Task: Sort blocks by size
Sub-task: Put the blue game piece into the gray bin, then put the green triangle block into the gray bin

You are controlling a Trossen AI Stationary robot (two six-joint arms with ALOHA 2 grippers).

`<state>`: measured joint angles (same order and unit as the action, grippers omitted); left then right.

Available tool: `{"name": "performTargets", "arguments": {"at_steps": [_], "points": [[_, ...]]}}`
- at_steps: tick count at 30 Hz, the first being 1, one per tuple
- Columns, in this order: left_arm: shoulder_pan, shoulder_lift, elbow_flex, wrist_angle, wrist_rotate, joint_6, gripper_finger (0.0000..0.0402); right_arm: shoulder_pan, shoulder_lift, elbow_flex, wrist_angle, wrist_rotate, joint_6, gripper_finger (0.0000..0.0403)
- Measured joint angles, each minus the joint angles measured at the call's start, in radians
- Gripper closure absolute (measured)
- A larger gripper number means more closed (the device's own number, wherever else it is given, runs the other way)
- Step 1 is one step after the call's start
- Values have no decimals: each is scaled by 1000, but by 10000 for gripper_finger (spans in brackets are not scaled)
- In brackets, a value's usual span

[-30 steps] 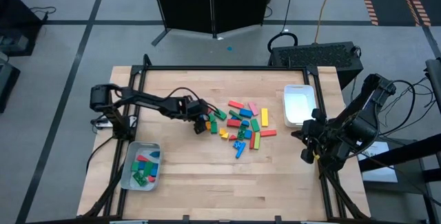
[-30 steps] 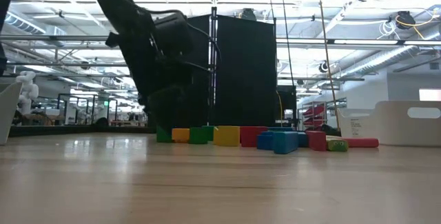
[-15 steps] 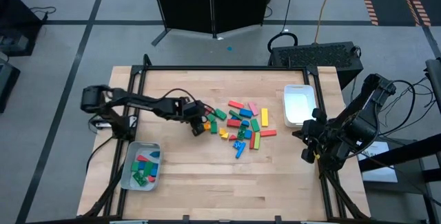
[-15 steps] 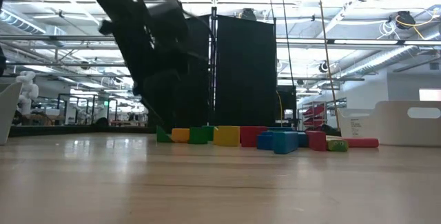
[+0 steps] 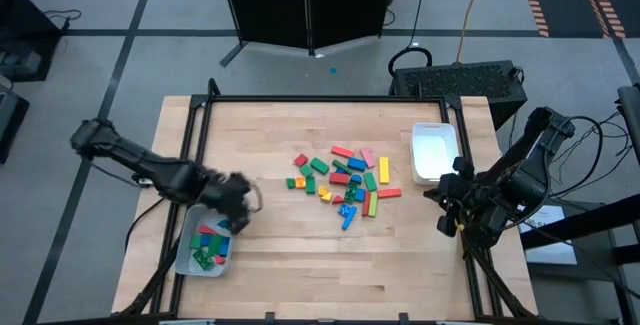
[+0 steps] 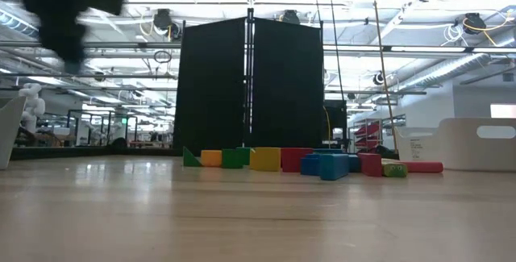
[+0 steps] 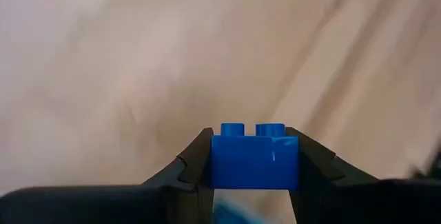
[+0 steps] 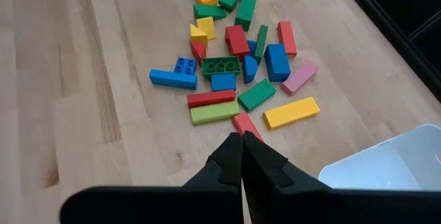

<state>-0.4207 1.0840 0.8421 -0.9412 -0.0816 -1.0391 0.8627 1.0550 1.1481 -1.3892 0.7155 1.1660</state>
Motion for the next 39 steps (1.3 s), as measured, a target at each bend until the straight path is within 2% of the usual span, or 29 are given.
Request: {"name": "performTargets", "arguments": {"at_steps": [5,9,12,16,19,21,23,28,30,33,36,39], "points": [[-235,-19,0,-99,59,-297,279,0,0,0,7,0,0,403],[-372,-7,0,-121,110,-449,270,0,0,0,9,0,10,403],[-432,-1,0,-153,118,-556,212,0,0,0,9,0,25,403],[-459,3,0,-194,132,-649,137,0,0,0,23,0,27,403],[-454,3,0,-191,131,-657,103,0,0,0,34,17,27,403],[-434,3,0,-181,76,-653,92,0,0,0,38,19,27,403],[-401,3,0,-142,-64,-630,88,0,0,0,40,19,35,403],[-260,7,0,-100,-500,-543,85,0,0,0,40,20,53,403],[-193,20,0,-83,-619,-475,85,0,0,0,40,20,53,403],[-106,60,0,-3,-698,-237,84,0,0,0,40,21,53,403],[-39,122,0,120,-707,27,84,0,0,0,39,22,52,403],[15,196,0,234,-687,215,84,0,0,0,39,22,52,403]]}}
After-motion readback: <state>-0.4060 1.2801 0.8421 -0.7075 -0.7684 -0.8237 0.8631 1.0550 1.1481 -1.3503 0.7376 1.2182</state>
